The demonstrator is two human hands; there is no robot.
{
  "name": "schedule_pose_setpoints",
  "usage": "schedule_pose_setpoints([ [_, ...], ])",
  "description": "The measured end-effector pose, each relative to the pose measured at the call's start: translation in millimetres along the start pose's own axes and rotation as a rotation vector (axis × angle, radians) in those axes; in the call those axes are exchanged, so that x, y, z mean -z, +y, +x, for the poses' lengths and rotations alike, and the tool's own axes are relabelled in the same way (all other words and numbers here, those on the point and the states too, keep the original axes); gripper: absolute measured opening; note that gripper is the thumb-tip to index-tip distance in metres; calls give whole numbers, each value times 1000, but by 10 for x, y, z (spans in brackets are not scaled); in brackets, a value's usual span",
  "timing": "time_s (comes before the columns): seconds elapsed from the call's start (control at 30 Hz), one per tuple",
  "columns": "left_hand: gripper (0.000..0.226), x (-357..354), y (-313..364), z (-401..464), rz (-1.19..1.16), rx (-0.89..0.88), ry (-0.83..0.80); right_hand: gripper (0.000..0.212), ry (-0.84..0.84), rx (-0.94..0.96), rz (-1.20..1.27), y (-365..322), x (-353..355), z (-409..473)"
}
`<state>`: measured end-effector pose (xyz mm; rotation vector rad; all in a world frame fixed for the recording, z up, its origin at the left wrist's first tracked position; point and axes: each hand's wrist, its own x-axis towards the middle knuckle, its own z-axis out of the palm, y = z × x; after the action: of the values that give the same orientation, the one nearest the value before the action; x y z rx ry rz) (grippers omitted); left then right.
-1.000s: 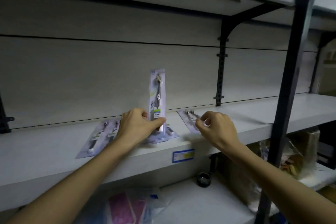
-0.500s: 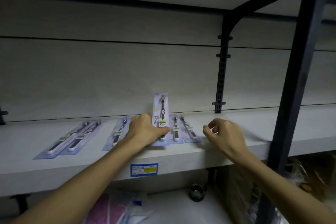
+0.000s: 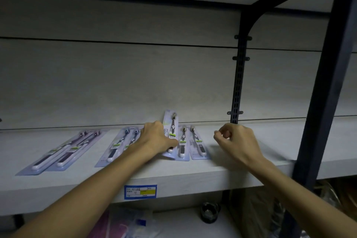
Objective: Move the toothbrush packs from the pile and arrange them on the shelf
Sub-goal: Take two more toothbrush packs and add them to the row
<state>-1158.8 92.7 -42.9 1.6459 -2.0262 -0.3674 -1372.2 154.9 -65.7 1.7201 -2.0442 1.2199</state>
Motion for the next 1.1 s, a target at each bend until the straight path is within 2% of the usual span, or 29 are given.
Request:
schedule_pose_setpoints([
  [0.3,31,19,68,-26,167,-74,-65,21,-27,26,21,-13,-159,129],
  [0.43,43,10,31,-19,157,-65,-65,23,-47,41,51,-57,-233,152],
  [0.5,51,23,-3,-16,156,-67,-29,24,-55,51,60,-102,-273,145],
  [0.77,41,129,-186,-170,309,-224,220,21,-55,140,61,-350,-379,137],
  [1.1,44,520,-761,-626,330,-297,380,26,-80,344,58,-1024,-510,-188],
])
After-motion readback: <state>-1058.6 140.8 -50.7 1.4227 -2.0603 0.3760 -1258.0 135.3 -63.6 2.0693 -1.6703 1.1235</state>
